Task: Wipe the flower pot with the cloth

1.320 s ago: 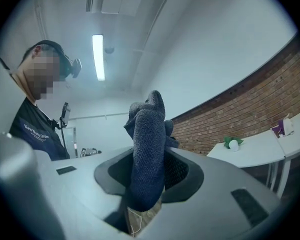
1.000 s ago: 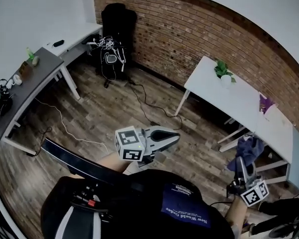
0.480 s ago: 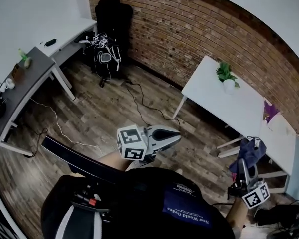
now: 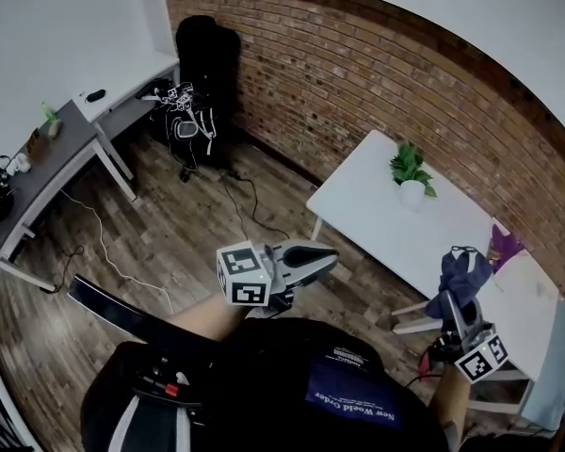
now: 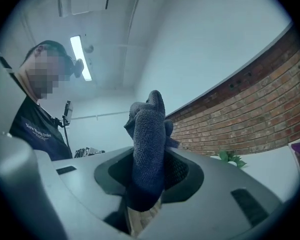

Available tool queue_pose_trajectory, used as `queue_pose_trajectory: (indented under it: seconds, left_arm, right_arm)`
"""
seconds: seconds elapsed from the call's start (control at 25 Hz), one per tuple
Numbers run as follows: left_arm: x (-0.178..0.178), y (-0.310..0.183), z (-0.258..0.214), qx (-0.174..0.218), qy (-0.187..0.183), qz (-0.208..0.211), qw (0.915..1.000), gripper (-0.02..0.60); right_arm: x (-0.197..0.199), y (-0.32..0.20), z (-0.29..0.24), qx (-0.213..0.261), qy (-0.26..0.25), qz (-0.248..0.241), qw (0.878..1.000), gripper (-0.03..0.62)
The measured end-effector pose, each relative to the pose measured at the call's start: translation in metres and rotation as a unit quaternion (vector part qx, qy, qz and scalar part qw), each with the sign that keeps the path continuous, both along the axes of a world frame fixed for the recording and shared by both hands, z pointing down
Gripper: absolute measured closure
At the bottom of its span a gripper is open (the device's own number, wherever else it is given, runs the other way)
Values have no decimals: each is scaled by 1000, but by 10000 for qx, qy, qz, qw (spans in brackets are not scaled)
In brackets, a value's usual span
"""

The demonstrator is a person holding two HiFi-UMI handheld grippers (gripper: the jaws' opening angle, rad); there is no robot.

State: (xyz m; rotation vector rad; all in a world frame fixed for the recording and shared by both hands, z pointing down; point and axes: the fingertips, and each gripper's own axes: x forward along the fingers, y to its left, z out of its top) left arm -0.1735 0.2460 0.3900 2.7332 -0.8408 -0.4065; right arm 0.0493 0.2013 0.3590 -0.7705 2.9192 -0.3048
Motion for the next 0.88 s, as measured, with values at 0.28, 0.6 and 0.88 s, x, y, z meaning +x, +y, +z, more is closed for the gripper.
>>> queue_pose_trajectory:
  seconds: [0.28, 0.6, 0.88]
  left_arm:
    - [54, -64, 12, -225, -190, 282, 9992, 578]
    - [55, -157, 25, -213, -74, 837, 9962, 578]
    - [11, -269, 14, -99, -90, 1407, 9900, 578]
  right_arm:
    - [52, -58, 18, -266, -180, 190, 9993, 480]
    - [49, -132, 30, -373, -136, 669, 9970, 480]
    - [13, -212, 13, -246, -44, 1314, 9910, 480]
